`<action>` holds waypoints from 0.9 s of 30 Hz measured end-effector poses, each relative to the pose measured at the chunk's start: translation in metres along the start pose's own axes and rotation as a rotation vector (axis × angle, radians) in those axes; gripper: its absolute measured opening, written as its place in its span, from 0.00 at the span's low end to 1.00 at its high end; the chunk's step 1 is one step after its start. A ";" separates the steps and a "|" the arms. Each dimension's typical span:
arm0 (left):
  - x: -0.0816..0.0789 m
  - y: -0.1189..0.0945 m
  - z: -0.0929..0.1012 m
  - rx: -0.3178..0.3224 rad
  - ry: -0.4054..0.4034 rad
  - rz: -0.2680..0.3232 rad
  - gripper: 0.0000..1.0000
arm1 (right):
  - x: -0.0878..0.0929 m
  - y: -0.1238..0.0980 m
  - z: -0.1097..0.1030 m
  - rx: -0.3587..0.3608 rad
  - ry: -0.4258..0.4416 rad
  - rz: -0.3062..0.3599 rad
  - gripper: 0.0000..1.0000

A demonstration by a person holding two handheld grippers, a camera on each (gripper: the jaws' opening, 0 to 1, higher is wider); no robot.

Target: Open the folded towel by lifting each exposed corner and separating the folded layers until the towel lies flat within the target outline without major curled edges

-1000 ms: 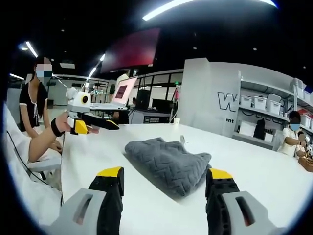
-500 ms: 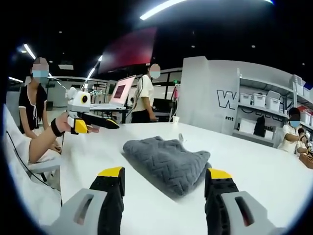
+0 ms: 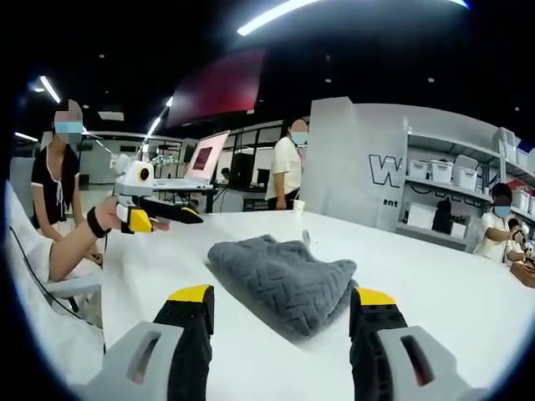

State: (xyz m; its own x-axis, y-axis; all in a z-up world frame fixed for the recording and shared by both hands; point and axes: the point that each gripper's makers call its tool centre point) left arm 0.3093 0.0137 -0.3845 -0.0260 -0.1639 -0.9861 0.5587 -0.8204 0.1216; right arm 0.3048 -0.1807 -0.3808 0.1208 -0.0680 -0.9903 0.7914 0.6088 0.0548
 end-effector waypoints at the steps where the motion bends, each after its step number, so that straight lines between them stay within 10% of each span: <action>1: 0.001 0.000 0.001 0.001 0.003 -0.001 0.76 | 0.000 0.000 0.001 0.003 0.004 0.000 0.63; 27: 0.010 0.004 -0.010 -0.038 0.000 0.010 0.72 | 0.005 0.017 0.014 0.012 0.016 -0.002 0.59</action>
State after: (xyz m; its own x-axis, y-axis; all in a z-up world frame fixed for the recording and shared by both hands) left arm 0.3195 0.0139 -0.3954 -0.0203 -0.1716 -0.9850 0.5903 -0.7972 0.1267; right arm 0.3270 -0.1813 -0.3832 0.1094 -0.0566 -0.9924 0.7987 0.5993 0.0538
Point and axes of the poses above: the point that each gripper's makers call its tool centre point, and the gripper's own axes: y roughly forward along the fingers, z roughly to its right, x roughly out of its underside, and after that the axes turned 11 degrees about z, right-handed
